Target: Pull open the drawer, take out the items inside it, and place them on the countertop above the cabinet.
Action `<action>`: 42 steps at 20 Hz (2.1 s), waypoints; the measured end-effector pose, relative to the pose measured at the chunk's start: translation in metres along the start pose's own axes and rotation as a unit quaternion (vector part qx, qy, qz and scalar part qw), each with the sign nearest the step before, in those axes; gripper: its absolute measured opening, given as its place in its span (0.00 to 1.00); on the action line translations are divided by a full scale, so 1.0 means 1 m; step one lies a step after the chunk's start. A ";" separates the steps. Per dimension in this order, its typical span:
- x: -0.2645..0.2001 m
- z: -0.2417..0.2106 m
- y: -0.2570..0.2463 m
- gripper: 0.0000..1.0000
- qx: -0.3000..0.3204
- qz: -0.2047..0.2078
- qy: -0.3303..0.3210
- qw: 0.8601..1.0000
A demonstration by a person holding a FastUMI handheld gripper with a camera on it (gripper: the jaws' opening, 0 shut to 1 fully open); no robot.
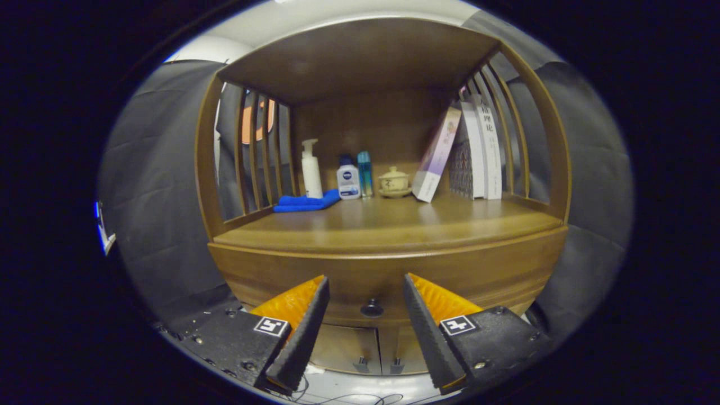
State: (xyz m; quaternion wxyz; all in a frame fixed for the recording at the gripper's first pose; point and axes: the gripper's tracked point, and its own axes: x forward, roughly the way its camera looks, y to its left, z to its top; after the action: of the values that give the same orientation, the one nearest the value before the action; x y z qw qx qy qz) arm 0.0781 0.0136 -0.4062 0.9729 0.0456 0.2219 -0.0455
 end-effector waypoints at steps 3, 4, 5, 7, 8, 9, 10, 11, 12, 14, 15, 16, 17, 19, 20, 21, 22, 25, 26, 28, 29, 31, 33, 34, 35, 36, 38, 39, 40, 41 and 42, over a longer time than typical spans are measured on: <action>0.010 -0.012 -0.005 0.77 -0.002 -0.011 0.009 1.000; 0.013 -0.015 -0.006 0.75 -0.003 -0.013 0.011 1.000; 0.017 -0.018 -0.006 0.73 -0.004 -0.014 0.013 1.000; 0.019 -0.027 -0.003 0.69 -0.006 -0.013 0.018 1.000; 0.021 -0.031 -0.003 0.64 -0.009 -0.017 0.022 1.000; 0.022 -0.034 -0.004 0.62 -0.010 -0.022 0.025 0.999; 0.025 -0.037 -0.003 0.61 -0.010 -0.024 0.027 0.999; 0.028 -0.038 -0.003 0.57 -0.010 -0.025 0.027 0.999; 0.031 -0.038 -0.003 0.54 -0.013 -0.030 0.028 0.999; 0.035 -0.043 -0.008 0.46 -0.023 -0.049 0.032 0.998; 0.037 -0.044 -0.005 0.42 -0.023 -0.052 0.032 0.998; 0.037 -0.043 -0.005 0.36 -0.025 -0.057 0.030 0.998; 0.037 -0.043 -0.006 0.34 -0.029 -0.063 0.027 0.997; 0.037 -0.043 -0.006 0.32 -0.039 -0.072 0.020 0.996; 0.037 -0.043 -0.006 0.31 -0.040 -0.073 0.017 0.996; 0.037 -0.043 -0.006 0.29 -0.038 -0.071 0.014 0.997; 0.037 -0.043 -0.006 0.27 -0.032 -0.068 0.015 0.997; 0.036 -0.044 -0.006 0.22 -0.021 -0.063 0.023 0.998; 0.037 -0.044 -0.006 0.21 -0.021 -0.063 0.025 0.997; 0.037 -0.044 -0.006 0.21 -0.023 -0.063 0.029 0.997; 0.036 -0.045 -0.007 0.21 -0.021 -0.064 0.031 0.997; 0.034 -0.045 -0.007 0.20 -0.019 -0.068 0.034 0.997; 0.028 -0.046 -0.006 0.20 -0.022 -0.066 0.036 0.997; 0.022 -0.048 -0.005 0.20 -0.022 -0.063 0.037 0.997; 0.014 -0.051 -0.004 0.20 -0.021 -0.060 0.038 0.997; 0.009 -0.052 -0.005 0.20 -0.023 -0.057 0.039 0.997; 0.003 -0.053 -0.006 0.21 -0.029 -0.056 0.038 0.997; -0.003 -0.055 -0.005 0.21 -0.029 -0.055 0.037 0.997; -0.008 -0.056 -0.004 0.20 -0.027 -0.053 0.038 0.998; -0.015 -0.058 -0.002 0.21 -0.025 -0.050 0.040 0.998; -0.020 -0.060 -0.001 0.21 -0.024 -0.047 0.042 0.998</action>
State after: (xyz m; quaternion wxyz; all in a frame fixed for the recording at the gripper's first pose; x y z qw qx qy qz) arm 0.0343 0.0205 -0.4513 0.9604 0.0135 0.2650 -0.0844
